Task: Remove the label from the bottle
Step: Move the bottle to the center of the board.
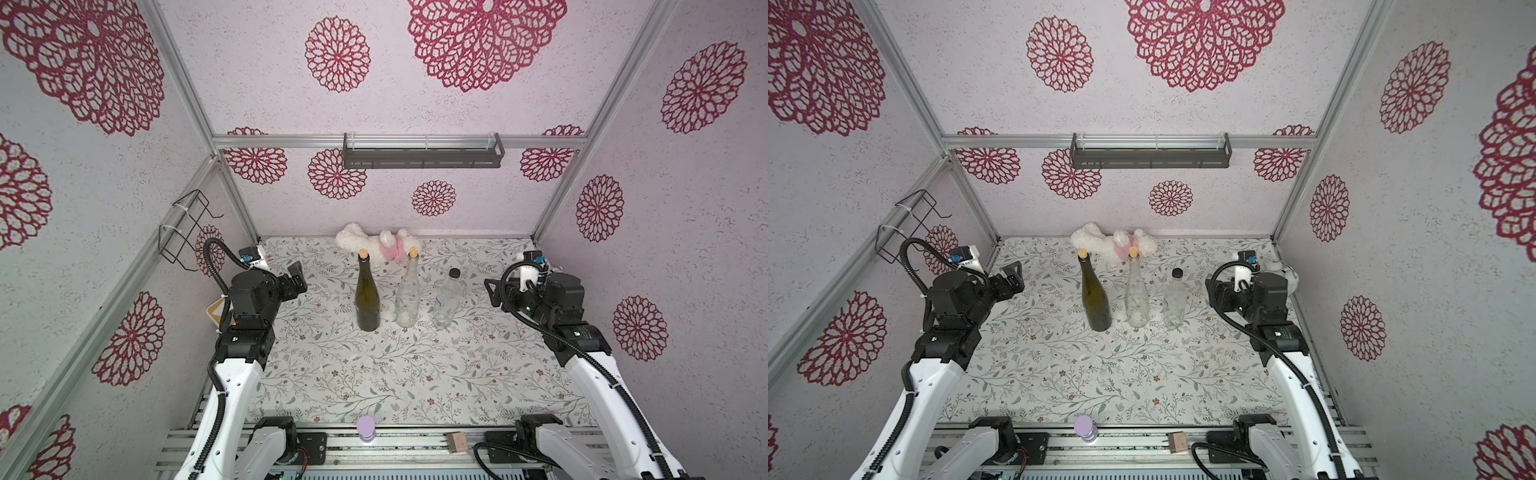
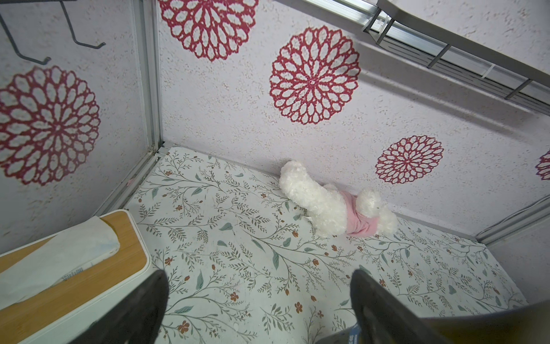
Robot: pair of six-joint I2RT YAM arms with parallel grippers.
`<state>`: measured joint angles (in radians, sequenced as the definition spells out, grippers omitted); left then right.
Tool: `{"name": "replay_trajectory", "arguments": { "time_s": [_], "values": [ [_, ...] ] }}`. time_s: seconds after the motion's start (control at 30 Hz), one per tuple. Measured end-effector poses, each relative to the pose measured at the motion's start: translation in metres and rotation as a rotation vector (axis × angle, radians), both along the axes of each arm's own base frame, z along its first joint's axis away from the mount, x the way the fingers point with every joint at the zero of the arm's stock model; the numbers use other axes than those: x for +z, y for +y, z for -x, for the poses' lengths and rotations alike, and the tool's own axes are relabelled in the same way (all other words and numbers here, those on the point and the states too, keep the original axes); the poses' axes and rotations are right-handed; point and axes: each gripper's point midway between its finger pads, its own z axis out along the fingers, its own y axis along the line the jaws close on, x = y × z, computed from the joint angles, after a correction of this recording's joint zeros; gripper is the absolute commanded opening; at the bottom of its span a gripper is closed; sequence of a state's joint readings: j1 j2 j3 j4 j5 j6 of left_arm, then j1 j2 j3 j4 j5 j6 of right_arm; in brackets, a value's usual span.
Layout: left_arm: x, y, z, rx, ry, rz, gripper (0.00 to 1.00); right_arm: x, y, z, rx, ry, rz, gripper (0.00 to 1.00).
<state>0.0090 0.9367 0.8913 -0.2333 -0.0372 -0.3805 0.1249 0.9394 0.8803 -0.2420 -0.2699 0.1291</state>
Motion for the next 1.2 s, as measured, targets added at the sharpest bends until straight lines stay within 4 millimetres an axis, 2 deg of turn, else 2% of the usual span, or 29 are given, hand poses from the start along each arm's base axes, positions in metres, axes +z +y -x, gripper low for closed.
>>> {"name": "replay_trajectory", "arguments": {
  "time_s": [0.23, 0.53, 0.77, 1.07, 1.2],
  "values": [
    [-0.003, -0.004, 0.001, -0.02, 0.013, 0.017, 0.97, -0.009, 0.037, 0.007, 0.114, 0.006, 0.007, 0.7],
    [-0.004, -0.008, 0.001, -0.037, 0.015, 0.029, 0.97, -0.028, 0.065, -0.002, 0.182, 0.015, 0.011, 0.64],
    [-0.004, -0.009, 0.001, -0.042, 0.016, 0.034, 0.97, -0.032, 0.075, -0.014, 0.198, 0.001, 0.011, 0.58],
    [-0.007, -0.009, -0.001, -0.043, 0.024, 0.04, 0.97, -0.037, 0.085, -0.024, 0.212, -0.009, 0.008, 0.58],
    [-0.009, -0.01, -0.002, -0.045, 0.031, 0.044, 0.97, -0.036, 0.088, -0.028, 0.218, -0.019, 0.004, 0.53]
  ]
}}
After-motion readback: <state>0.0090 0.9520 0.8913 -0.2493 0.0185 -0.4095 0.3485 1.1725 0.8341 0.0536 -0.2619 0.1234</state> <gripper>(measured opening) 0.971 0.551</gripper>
